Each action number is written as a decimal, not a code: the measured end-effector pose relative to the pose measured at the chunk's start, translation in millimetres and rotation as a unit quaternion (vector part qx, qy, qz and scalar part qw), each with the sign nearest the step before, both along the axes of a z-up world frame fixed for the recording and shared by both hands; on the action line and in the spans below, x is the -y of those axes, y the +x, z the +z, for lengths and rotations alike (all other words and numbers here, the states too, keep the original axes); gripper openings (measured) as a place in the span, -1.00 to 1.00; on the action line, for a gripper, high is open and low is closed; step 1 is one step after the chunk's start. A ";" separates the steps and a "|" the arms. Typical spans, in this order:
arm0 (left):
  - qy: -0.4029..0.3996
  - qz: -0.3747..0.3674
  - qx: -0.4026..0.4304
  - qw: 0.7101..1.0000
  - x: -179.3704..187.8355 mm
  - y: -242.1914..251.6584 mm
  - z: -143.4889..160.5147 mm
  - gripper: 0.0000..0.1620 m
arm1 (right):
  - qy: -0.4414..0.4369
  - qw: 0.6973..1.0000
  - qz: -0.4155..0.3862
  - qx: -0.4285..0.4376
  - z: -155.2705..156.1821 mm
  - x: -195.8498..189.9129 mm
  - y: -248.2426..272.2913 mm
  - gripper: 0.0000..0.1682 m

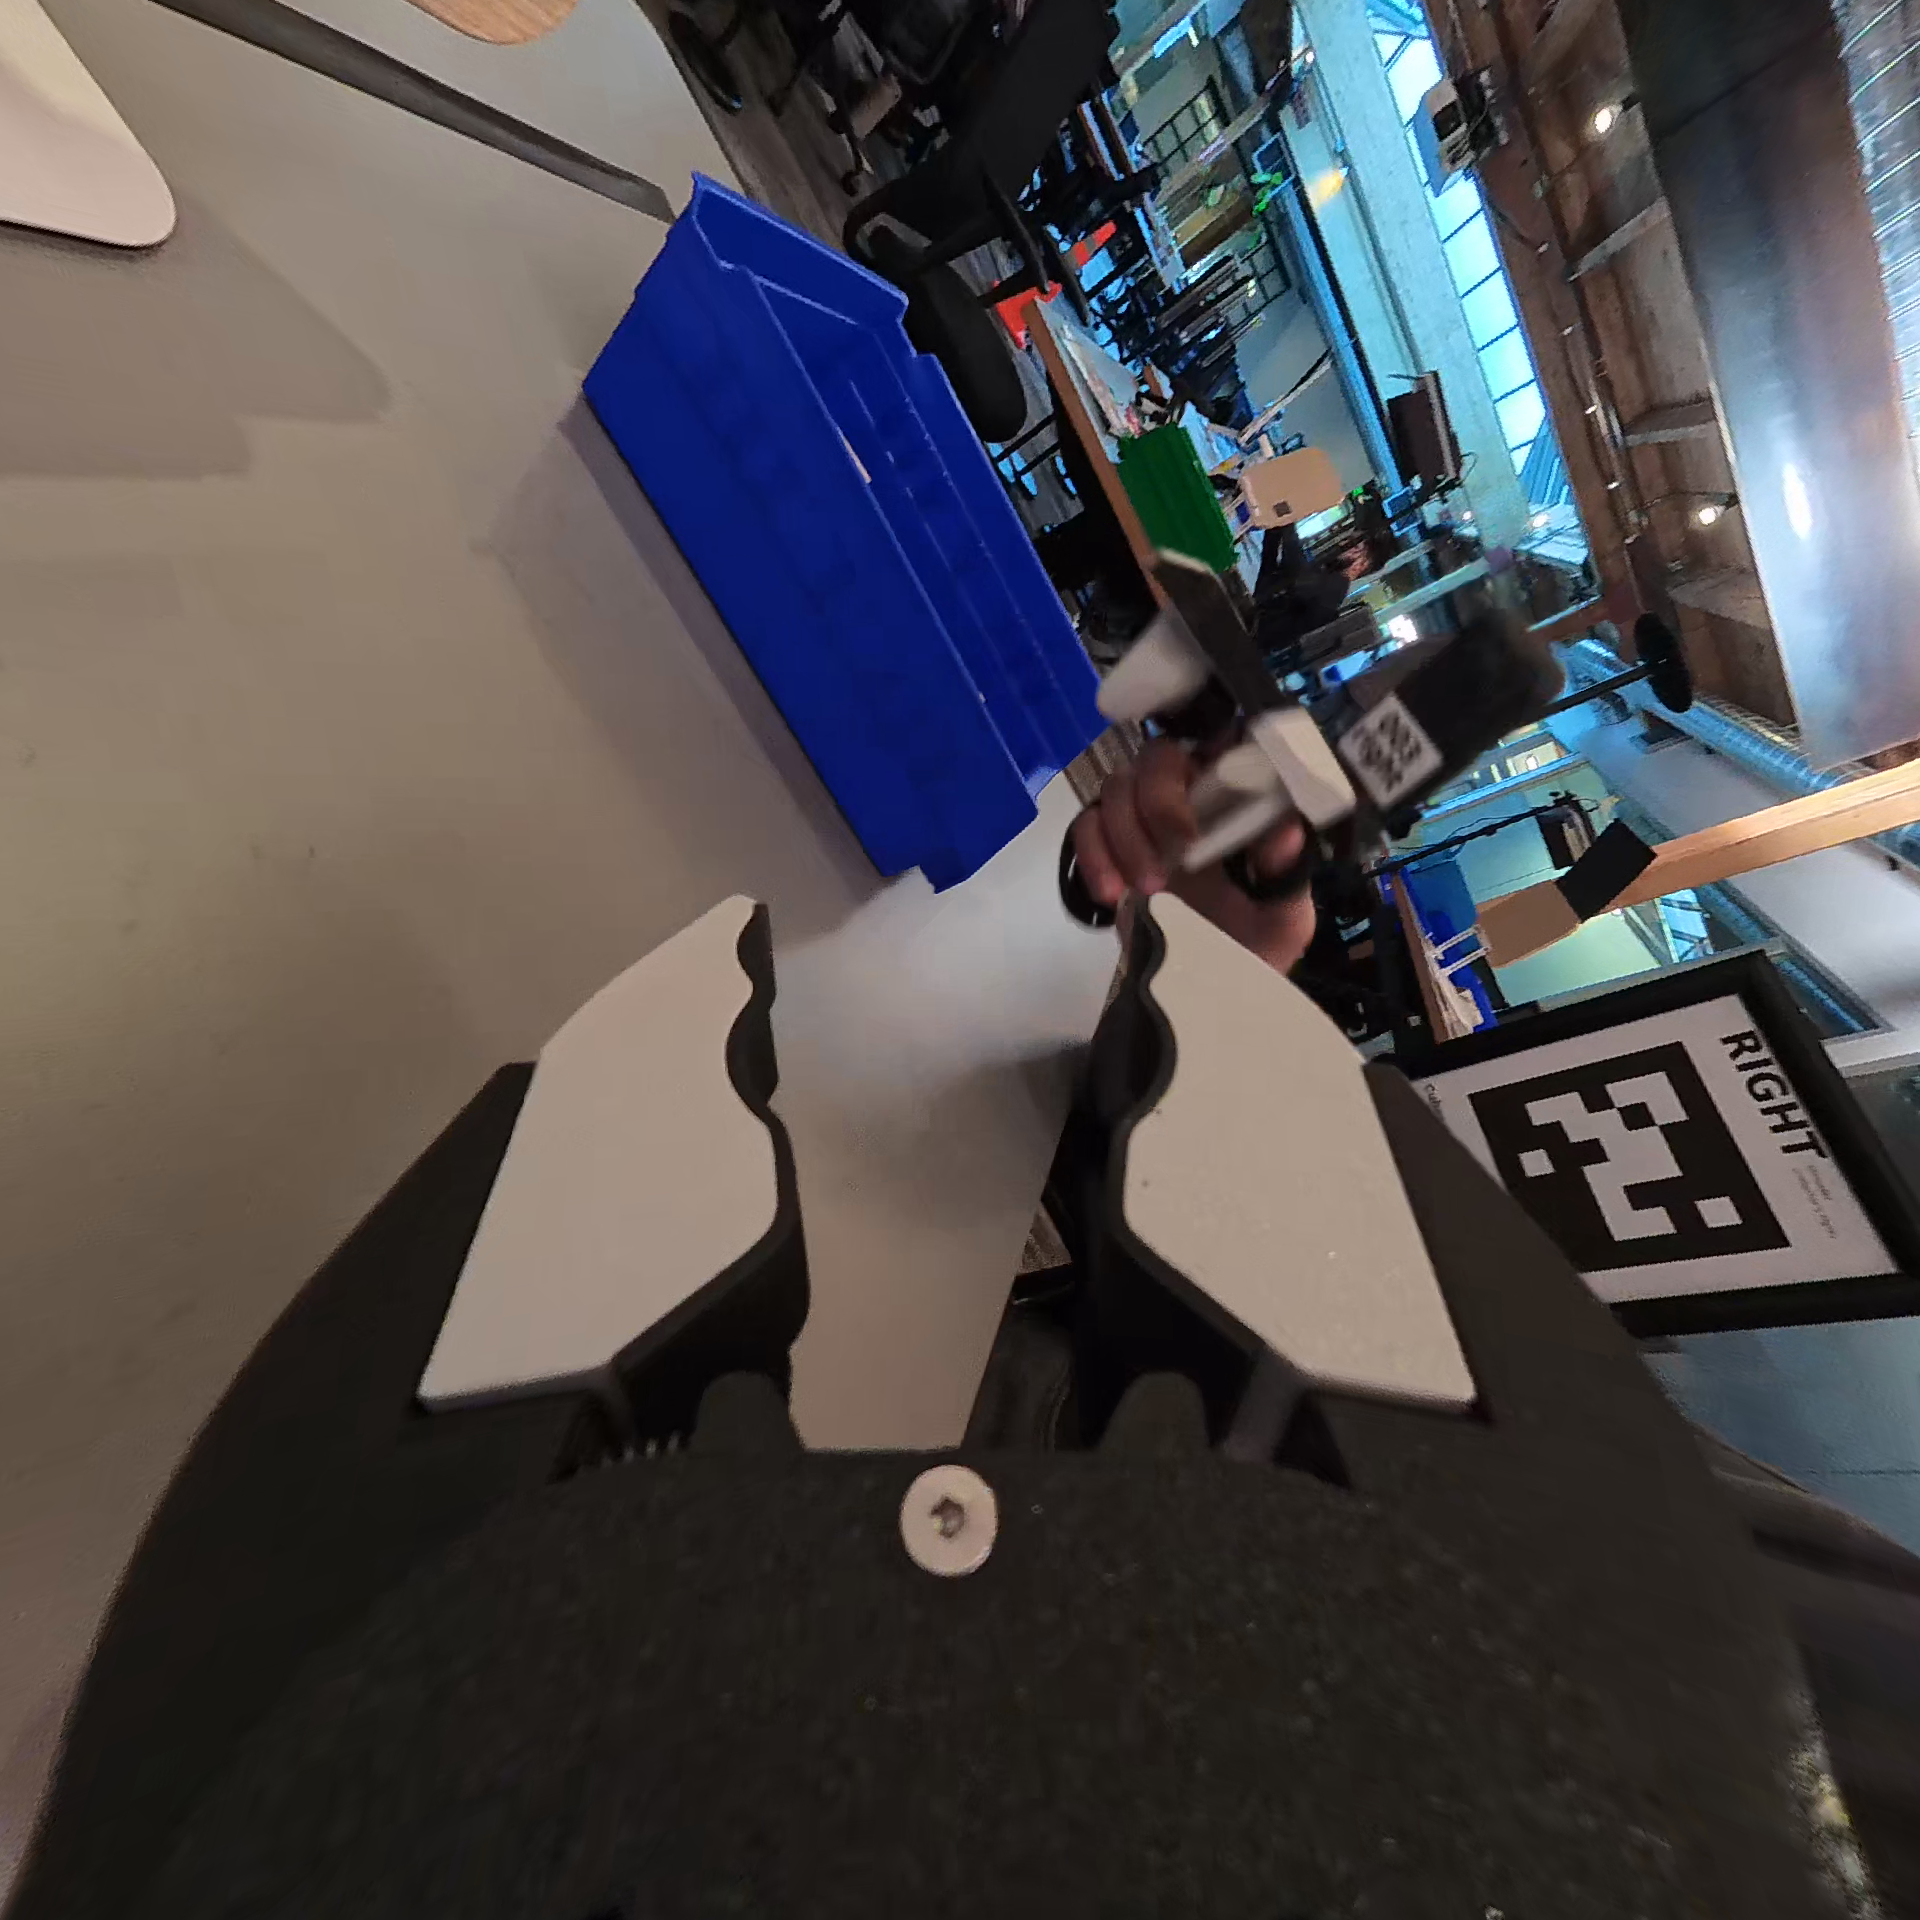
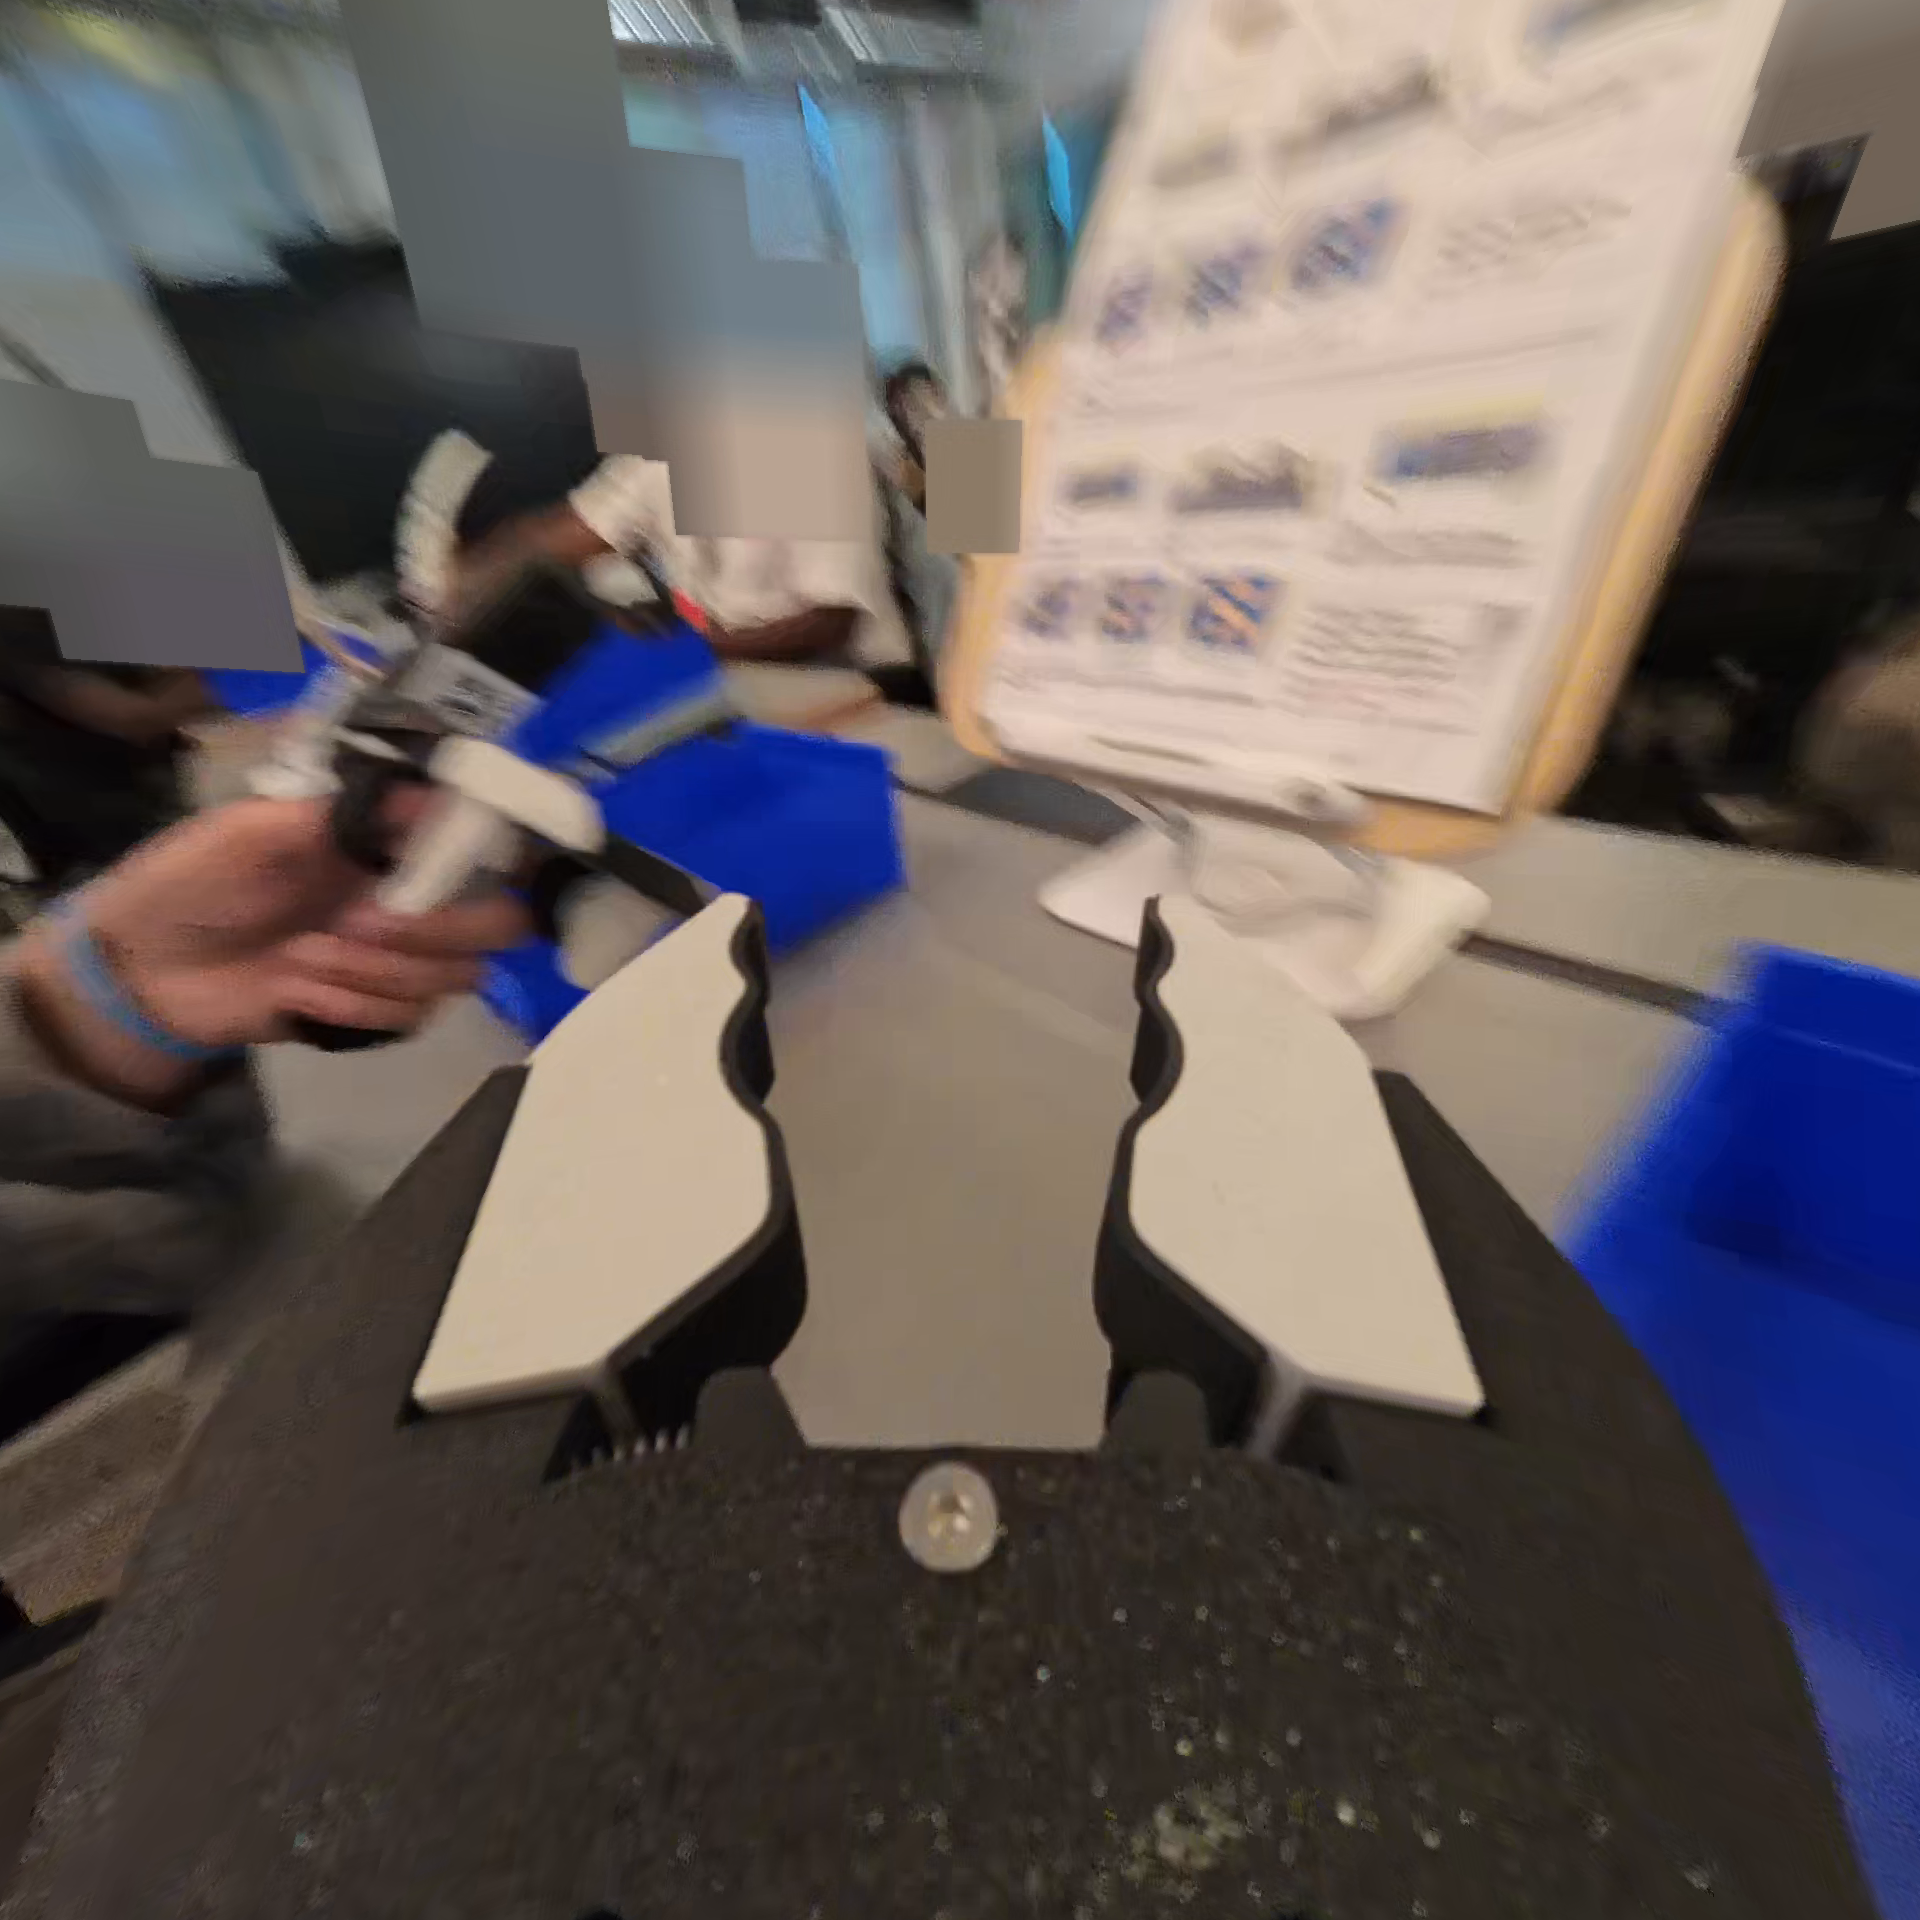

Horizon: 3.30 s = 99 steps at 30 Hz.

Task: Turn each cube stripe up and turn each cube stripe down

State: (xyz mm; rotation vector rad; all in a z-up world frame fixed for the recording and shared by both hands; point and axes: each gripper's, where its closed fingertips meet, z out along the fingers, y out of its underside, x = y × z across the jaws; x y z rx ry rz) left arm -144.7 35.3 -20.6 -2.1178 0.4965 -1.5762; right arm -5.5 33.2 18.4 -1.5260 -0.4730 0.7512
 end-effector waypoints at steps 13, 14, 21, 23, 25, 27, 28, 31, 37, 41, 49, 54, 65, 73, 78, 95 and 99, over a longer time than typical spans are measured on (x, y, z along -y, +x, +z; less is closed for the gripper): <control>0.098 0.092 -0.184 0.974 -36.1 -77.9 -5.3 -0.29 | 0.104 0.991 0.075 0.043 -73.8 58.9 -102.2 -0.27; 0.109 0.131 -0.226 0.959 -48.8 -107.8 -4.2 -0.26 | 0.101 0.991 0.075 0.033 -73.4 58.0 -100.0 -0.28; 0.046 0.314 -0.423 0.848 -101.6 -270.7 -40.7 -0.16 | 0.061 0.993 0.098 -0.004 -79.7 54.8 -101.1 -0.29; 0.006 0.306 -0.448 0.840 -112.1 -276.8 -65.6 -0.17 | 0.061 0.993 0.101 0.005 -82.2 55.5 -103.7 -0.29; -0.019 0.295 -0.467 0.834 -123.7 -272.9 -87.6 -0.16 | 0.062 0.993 0.103 0.013 -84.0 56.4 -105.9 -0.29; -0.034 0.277 -0.478 0.833 -132.4 -262.2 -105.8 -0.19 | 0.062 0.992 0.105 0.020 -85.9 56.5 -107.2 -0.29; -0.043 0.264 -0.481 0.835 -134.3 -255.0 -114.1 -0.20 | 0.060 0.992 0.106 0.022 -87.1 56.3 -107.6 -0.29; -0.065 0.252 -0.519 0.814 -137.3 -253.1 -134.1 -0.22 | 0.054 0.992 0.109 0.020 -88.6 55.3 -108.1 -0.28; -0.082 0.254 -0.493 0.828 -141.8 -248.2 -144.8 -0.30 | 0.041 0.993 0.113 0.020 -92.4 53.7 -109.0 -0.28; -0.105 0.241 -0.463 0.846 -135.8 -245.7 -148.4 -0.30 | 0.040 0.992 0.115 0.023 -93.9 54.0 -110.2 -0.28; -0.112 0.231 -0.453 0.854 -125.3 -261.6 -141.8 -0.45 | 0.041 0.992 0.113 0.025 -93.8 53.9 -109.4 -0.28; -0.059 0.281 -0.384 0.878 -118.6 -282.4 -79.1 -0.45 | 0.045 0.993 0.109 0.025 -92.5 53.0 -107.2 -0.29; 0.094 0.221 -0.154 0.958 -66.0 -210.8 57.3 -0.45 | 0.057 0.995 0.087 0.010 -85.4 50.0 -97.5 -0.30; 0.025 0.052 0.076 0.995 -47.6 -76.2 58.7 -0.45 | 0.056 0.995 0.082 0.002 -83.2 48.9 -93.5 -0.31; -0.052 -0.041 0.182 0.981 -25.0 -12.3 54.3 -0.45 | 0.059 0.995 0.080 0.003 -82.5 47.7 -91.1 -0.31; -0.137 -0.095 0.245 0.955 -3.3 20.4 51.9 -0.46 | 0.106 0.982 0.157 -0.009 6.2 0.7 -101.2 0.06; -0.161 -0.115 0.251 0.948 1.9 26.6 47.8 -0.46 | 0.123 0.970 0.201 0.056 0.9 2.3 -125.6 -0.03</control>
